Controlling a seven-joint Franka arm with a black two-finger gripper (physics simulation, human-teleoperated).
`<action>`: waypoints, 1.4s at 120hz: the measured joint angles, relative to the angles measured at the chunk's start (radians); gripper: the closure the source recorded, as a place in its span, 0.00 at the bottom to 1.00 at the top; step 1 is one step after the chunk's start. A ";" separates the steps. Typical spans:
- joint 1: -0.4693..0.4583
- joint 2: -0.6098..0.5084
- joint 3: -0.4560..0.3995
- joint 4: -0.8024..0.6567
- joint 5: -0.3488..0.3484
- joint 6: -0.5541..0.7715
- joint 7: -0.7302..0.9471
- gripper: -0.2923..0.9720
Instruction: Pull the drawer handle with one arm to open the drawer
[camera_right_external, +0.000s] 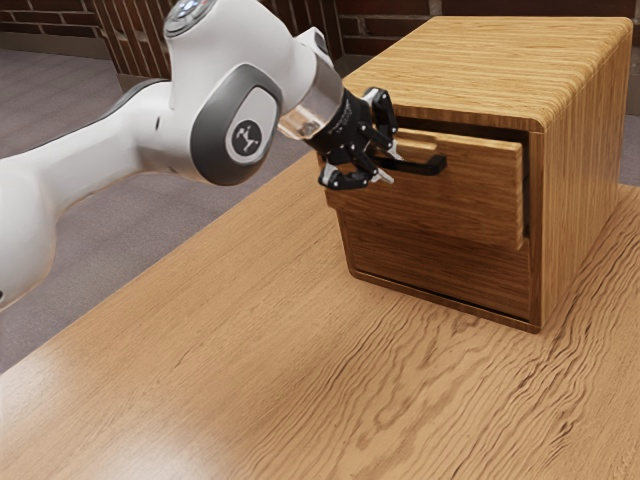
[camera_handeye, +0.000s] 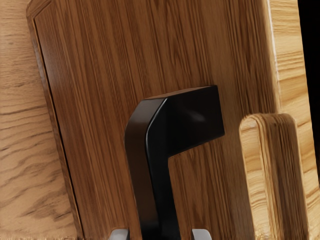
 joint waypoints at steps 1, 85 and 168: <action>-0.001 -0.001 0.000 0.000 0.000 0.000 0.000 0.71; -0.021 -0.097 0.000 -0.116 -0.001 -0.004 0.006 0.73; -0.020 -0.218 0.011 -0.240 -0.002 -0.005 0.007 0.73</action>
